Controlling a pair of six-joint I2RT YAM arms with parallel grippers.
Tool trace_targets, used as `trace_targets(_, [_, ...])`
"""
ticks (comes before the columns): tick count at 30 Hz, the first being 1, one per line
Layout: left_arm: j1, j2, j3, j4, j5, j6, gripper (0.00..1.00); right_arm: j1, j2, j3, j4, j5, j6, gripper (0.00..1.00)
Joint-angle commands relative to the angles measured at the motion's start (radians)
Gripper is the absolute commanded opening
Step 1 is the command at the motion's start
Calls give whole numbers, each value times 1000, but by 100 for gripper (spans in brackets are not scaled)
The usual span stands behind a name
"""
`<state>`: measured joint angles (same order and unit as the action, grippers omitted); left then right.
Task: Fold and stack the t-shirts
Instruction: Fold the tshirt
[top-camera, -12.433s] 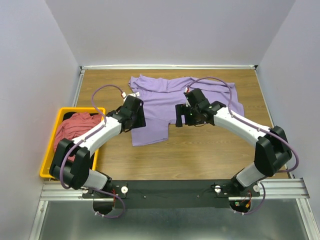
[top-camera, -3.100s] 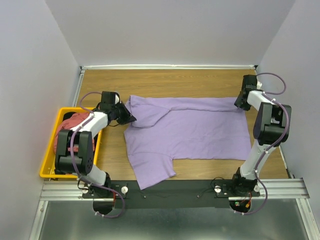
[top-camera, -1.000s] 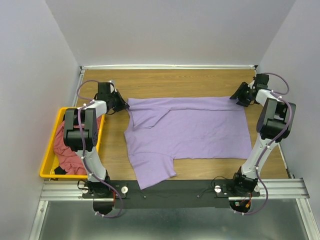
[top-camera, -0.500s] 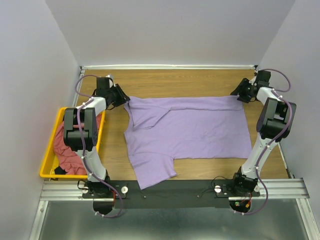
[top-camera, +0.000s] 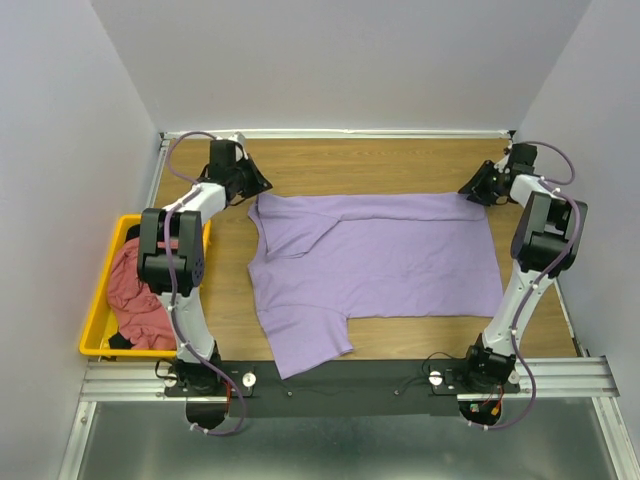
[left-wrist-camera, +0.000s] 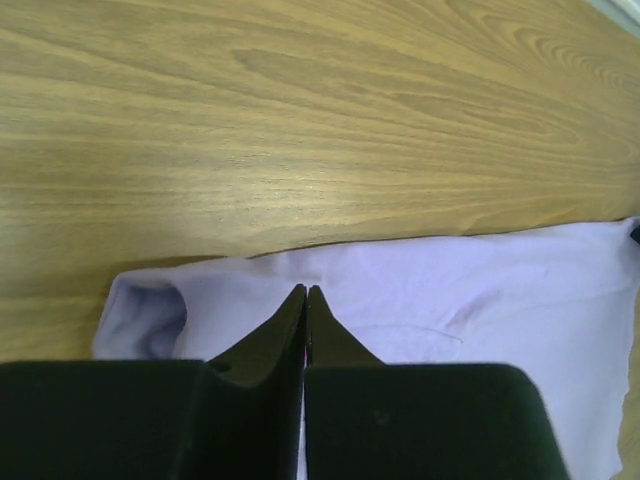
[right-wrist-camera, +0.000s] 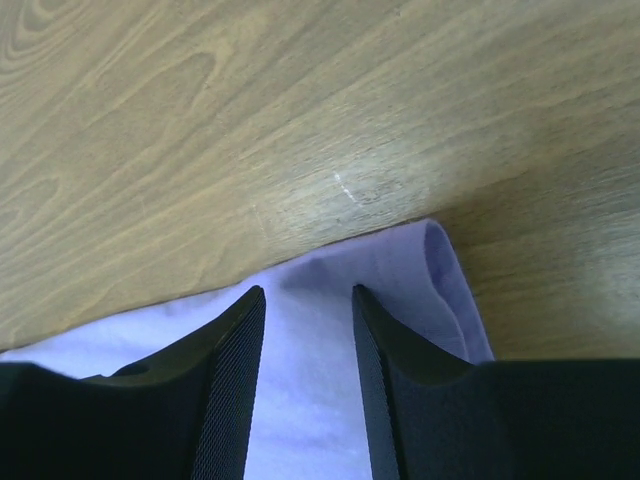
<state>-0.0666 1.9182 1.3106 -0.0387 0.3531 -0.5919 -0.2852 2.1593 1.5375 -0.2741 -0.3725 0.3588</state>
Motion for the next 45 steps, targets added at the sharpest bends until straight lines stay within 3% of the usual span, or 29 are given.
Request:
trace_targets(1, [-4, 97, 35, 5, -8, -5, 8, -3, 50, 36, 10, 4, 0, 47])
trace_targets(6, [1, 215, 102, -1, -22, -28, 5, -8, 102, 64, 10, 61, -4, 45])
trace_targets(11, [5, 298, 275, -82, -43, -39, 3, -31, 174, 122, 10, 86, 2, 45])
trace_targets(19, [5, 346, 364, -119, -36, -43, 3, -42, 218, 194, 7, 106, -6, 46])
trace_targets(23, [1, 303, 377, -121, -43, -10, 13, -40, 174, 207, 7, 77, -11, 50])
trace_targets(26, [-12, 214, 348, -128, -92, 33, 28, -32, 105, 193, 9, 58, -15, 52])
trace_targets(28, [-35, 148, 308, -132, -133, 62, 31, -23, 56, 179, 9, 57, -23, 53])
trace_targets(35, [-90, 108, 228, -164, -198, 72, 29, -20, 20, 124, 10, 44, -23, 53])
trace_targets(38, [-105, 163, 259, -197, -224, 81, 22, -20, 40, 118, 10, 50, -23, 53])
trace_targets(45, [-127, 263, 364, -308, -335, 89, 15, -22, 86, 118, 12, 104, -27, 53])
